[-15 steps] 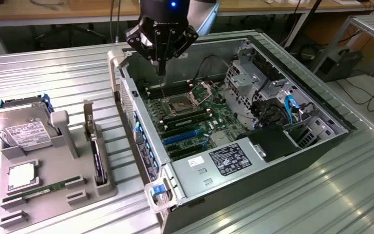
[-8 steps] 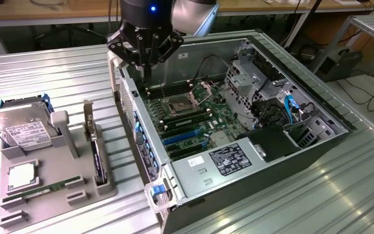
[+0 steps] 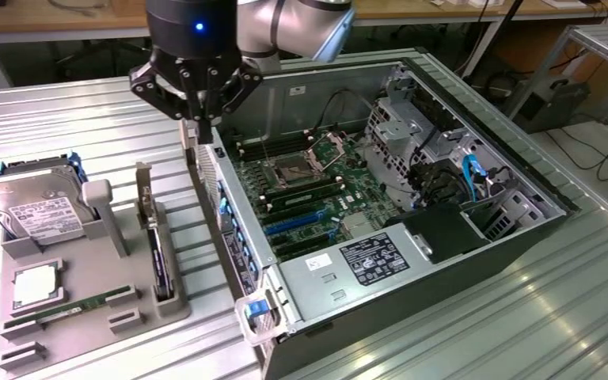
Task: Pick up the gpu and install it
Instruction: 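Reach for the gpu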
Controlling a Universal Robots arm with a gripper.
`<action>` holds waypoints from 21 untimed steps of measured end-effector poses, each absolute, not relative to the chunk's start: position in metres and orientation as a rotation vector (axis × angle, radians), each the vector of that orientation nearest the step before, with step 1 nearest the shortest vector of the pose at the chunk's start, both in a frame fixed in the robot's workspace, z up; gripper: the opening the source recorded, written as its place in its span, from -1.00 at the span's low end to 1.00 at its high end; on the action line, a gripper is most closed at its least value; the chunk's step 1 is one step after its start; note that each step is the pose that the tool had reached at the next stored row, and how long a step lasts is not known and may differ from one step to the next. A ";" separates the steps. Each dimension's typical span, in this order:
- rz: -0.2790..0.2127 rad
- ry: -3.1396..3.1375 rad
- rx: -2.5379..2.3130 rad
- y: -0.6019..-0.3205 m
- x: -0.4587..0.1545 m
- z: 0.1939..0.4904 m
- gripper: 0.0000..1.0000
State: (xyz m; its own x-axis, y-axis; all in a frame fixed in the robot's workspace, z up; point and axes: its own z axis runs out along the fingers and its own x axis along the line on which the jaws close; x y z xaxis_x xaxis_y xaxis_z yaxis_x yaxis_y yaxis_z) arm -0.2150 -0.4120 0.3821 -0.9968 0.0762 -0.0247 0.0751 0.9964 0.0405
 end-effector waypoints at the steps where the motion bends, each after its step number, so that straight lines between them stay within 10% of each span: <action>1: 0.061 3.112 0.118 -0.412 -0.220 0.381 -0.79; 21: 0.027 3.121 0.118 -0.432 -0.288 0.356 -0.79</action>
State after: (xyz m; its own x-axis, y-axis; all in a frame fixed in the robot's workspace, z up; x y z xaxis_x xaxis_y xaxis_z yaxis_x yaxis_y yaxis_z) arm -0.2881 -0.4321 0.3559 -0.9970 0.0757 -0.0175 0.0754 0.9970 0.0178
